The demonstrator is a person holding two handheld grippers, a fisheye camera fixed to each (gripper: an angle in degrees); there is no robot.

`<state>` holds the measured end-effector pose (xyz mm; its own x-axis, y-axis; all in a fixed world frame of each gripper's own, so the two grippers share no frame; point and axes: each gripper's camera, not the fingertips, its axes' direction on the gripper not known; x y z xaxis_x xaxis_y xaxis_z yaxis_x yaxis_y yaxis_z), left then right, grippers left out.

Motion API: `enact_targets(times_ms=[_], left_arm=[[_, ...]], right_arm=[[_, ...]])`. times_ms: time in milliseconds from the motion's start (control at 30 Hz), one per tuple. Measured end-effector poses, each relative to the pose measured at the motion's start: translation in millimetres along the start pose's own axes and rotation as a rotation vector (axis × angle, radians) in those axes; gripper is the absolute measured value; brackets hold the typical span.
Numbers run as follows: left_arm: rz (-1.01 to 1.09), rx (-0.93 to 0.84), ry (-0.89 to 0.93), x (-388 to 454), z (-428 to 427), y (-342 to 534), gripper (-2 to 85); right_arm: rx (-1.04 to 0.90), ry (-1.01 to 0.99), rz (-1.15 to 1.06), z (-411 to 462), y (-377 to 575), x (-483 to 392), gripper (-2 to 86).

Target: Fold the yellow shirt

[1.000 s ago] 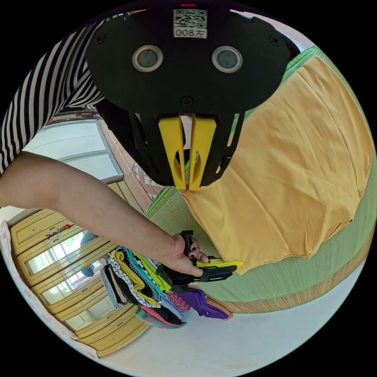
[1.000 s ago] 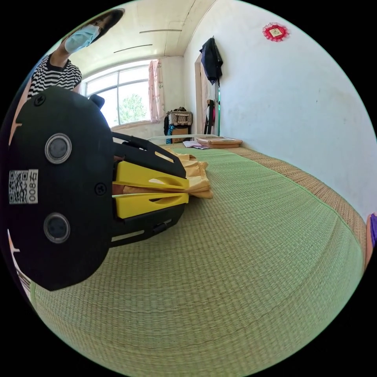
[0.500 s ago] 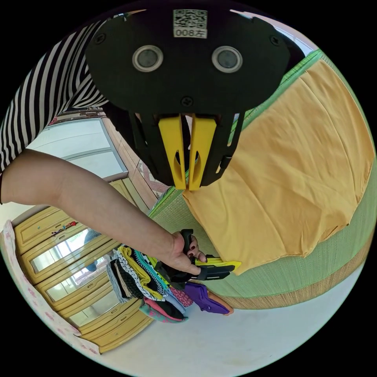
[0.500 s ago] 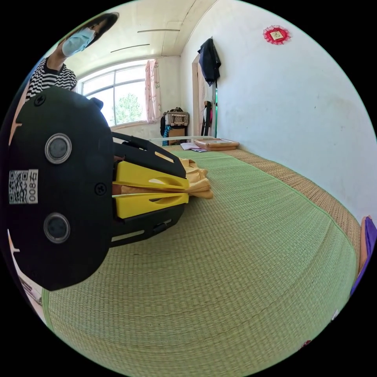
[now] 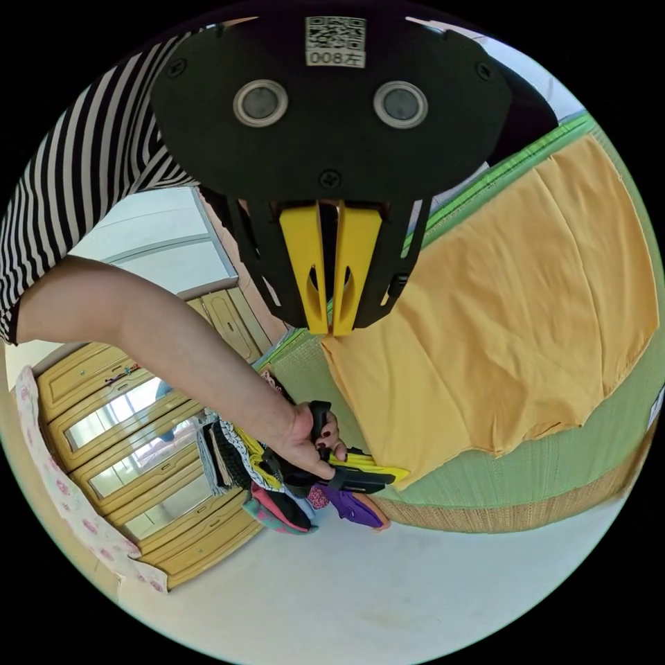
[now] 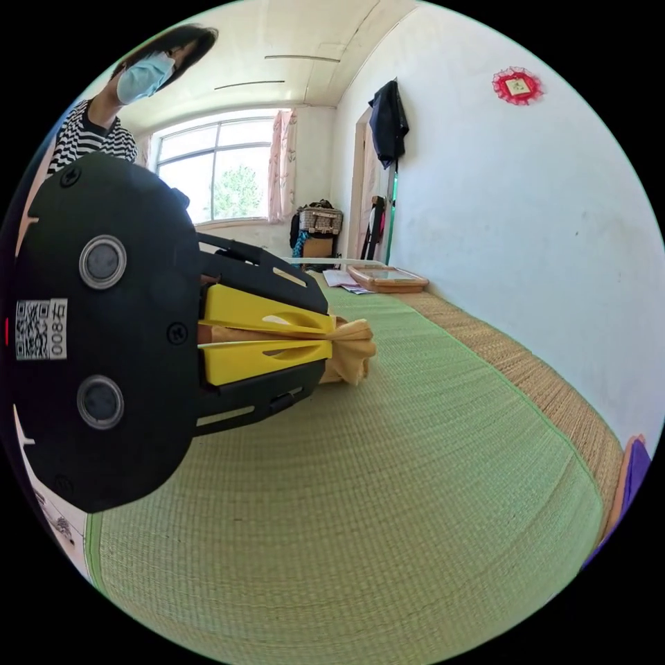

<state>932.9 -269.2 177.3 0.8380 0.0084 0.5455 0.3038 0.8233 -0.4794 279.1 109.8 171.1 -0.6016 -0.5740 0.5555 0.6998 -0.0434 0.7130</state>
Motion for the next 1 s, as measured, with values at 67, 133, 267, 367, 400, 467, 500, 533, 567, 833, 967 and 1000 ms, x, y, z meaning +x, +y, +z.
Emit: enact_targets(times_ms=[67, 133, 267, 367, 400, 467, 500, 533, 567, 833, 967, 1000], left_arm=[[-0.021, 0.031, 0.001, -23, -8, 23, 0.8], [-0.039, 0.053, 0.003, -41, -14, 42, 0.8], [-0.09, 0.102, 0.016, -87, -27, 87, 0.8], [-0.128, 0.14, 0.018, -120, -37, 121, 0.8], [-0.137, 0.147, 0.019, -128, -39, 129, 0.8], [-0.175, 0.177, 0.02, -157, -46, 158, 0.8], [-0.186, 0.184, 0.021, -164, -48, 166, 0.8], [-0.209, 0.199, 0.021, -179, -51, 181, 0.8], [-0.235, 0.216, 0.021, -195, -54, 197, 0.8], [-0.385, 0.315, 0.023, -292, -68, 293, 0.8], [-0.459, 0.352, 0.026, -341, -70, 342, 0.7], [-0.47, 0.358, 0.028, -349, -70, 349, 0.7]], right_arm=[[-0.005, -0.006, -0.022, 6, 2, -19, 0.9], [-0.012, -0.01, -0.042, 13, 4, -38, 0.9], [-0.032, -0.008, -0.081, 37, 10, -82, 0.9], [-0.043, -0.005, -0.103, 56, 16, -112, 0.9], [-0.048, 0.0, -0.114, 64, 18, -125, 0.9], [-0.062, 0.01, -0.133, 78, 21, -144, 0.9], [-0.073, 0.017, -0.145, 87, 23, -157, 0.9], [-0.077, 0.021, -0.151, 92, 24, -164, 0.9], [-0.084, 0.029, -0.162, 102, 26, -176, 0.9], [-0.156, 0.072, -0.208, 181, 36, -249, 0.9], [-0.205, 0.11, -0.227, 227, 39, -284, 0.9], [-0.219, 0.124, -0.232, 240, 40, -293, 0.9]])
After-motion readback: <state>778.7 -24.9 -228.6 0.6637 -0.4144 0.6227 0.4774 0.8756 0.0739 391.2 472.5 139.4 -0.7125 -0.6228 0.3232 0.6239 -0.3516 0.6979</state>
